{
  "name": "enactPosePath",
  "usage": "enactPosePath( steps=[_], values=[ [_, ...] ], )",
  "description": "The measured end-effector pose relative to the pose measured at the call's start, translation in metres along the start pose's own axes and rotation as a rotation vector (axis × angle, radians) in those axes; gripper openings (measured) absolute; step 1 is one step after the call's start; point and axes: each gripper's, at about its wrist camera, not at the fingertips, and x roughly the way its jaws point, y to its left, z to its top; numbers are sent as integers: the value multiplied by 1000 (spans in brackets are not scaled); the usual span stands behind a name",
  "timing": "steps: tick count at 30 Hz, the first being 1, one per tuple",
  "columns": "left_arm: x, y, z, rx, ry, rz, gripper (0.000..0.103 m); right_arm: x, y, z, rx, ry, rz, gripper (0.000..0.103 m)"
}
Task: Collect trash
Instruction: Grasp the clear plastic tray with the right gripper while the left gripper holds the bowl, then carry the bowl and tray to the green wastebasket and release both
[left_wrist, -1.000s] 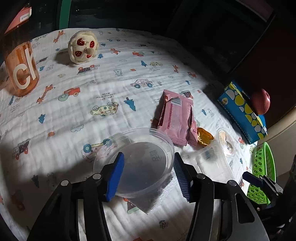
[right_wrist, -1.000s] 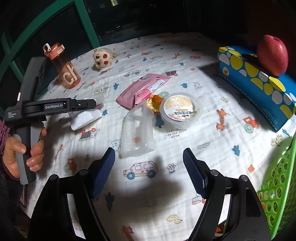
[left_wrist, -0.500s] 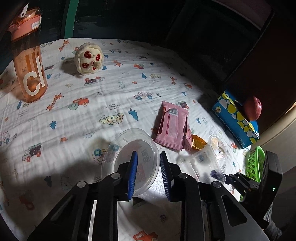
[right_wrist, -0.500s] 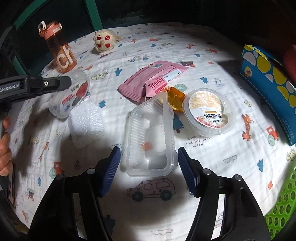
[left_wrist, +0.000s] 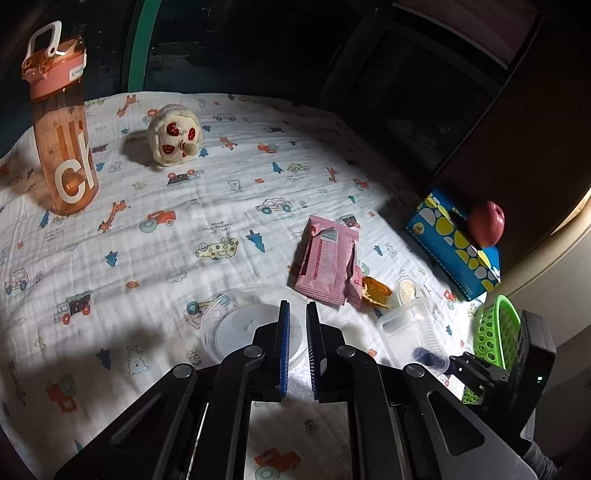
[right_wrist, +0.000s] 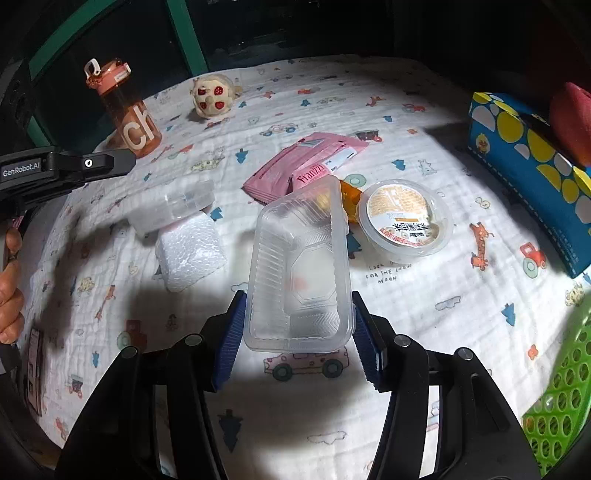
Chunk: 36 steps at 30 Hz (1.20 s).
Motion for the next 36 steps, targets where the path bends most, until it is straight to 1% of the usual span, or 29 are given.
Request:
enactPosePath(
  steps=[2,7,9,11,13,14,15,20,21,24,26,28,29,31,33,36],
  values=[
    [-2,-4,0,18,-1,13,9,-10,-1,-1,7,-17,4,55],
    [2,-9,-5,41,26,19,9,-35,-8,-4,24,-56,3,55],
    [5,-12,-8,56,39,17,11,-42,-13,-5,35,-65,4,55],
    [11,-16,-11,74,54,27,19,-46,-19,-5,50,-70,2,55],
    [17,-20,-14,102,65,48,43,-48,-24,-6,63,-71,0,55],
    [20,-22,-17,125,66,64,47,-49,-26,-7,69,-71,-1,55],
    [23,-24,-18,142,70,75,48,-49,-28,-7,72,-70,-1,55],
    [39,-26,-23,218,92,112,48,-50,-32,-11,84,-64,-2,55],
    [42,-26,-23,231,96,120,47,-50,-33,-11,85,-63,-1,55],
    [50,-27,-26,270,113,138,38,-51,-34,-13,89,-64,-3,55],
    [56,-28,-28,289,124,137,30,-52,-35,-14,92,-66,-5,55],
    [59,-29,-30,298,128,147,19,-54,-36,-15,96,-69,-6,55],
    [59,-29,-31,304,122,154,17,-55,-36,-15,97,-70,-7,55],
    [56,-29,-30,305,112,148,9,-58,-37,-17,100,-76,-10,55],
    [50,-31,-28,305,100,143,6,-63,-38,-19,106,-83,-10,55],
    [37,-34,-24,290,78,132,6,-69,-42,-22,114,-95,-12,55]
  ],
)
